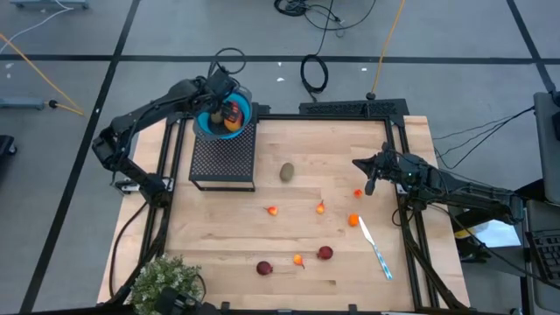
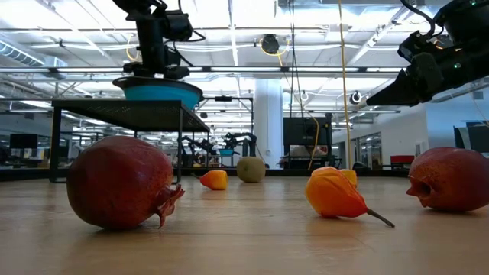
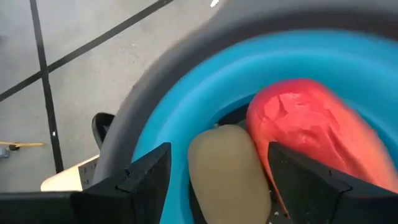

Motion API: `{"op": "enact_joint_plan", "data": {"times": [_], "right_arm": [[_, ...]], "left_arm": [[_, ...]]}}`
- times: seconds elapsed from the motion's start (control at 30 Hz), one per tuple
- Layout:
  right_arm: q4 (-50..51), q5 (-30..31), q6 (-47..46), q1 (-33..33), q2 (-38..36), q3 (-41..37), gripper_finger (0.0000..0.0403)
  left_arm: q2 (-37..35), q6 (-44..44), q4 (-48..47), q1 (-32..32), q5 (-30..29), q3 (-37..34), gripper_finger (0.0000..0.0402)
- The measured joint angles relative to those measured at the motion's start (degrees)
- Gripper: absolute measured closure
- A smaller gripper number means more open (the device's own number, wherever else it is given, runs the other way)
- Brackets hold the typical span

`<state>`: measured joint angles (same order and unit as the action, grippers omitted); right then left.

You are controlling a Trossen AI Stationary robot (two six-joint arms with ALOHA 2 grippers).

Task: Pick & Place Fruit
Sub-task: Put the kiwi into the blue strainer bowl on the shelf

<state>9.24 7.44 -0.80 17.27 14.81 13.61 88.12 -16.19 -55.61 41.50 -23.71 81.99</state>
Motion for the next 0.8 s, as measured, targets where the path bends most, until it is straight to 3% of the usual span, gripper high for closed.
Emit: {"op": "enact_joint_plan", "data": {"times": [0.17, 0.53, 0.8], "right_arm": [[0.01, 0.00, -0.01, -0.01, -0.01, 0.00, 0.0399], [0.00, -0.01, -0.01, -0.01, 0.00, 0.00, 0.0399], [0.01, -0.01, -0.02, -0.02, 0.00, 0.00, 0.0398]], "left_arm": [[-0.07, 2.34, -0.54, 0.00, 0.05, 3.20, 0.0154], [-0.22, -0.52, -11.82, -1.59, -0.12, 12.73, 0.0187], [-1.69, -2.41, -18.63, -6.30, 0.10, 15.37, 0.0238]]}}
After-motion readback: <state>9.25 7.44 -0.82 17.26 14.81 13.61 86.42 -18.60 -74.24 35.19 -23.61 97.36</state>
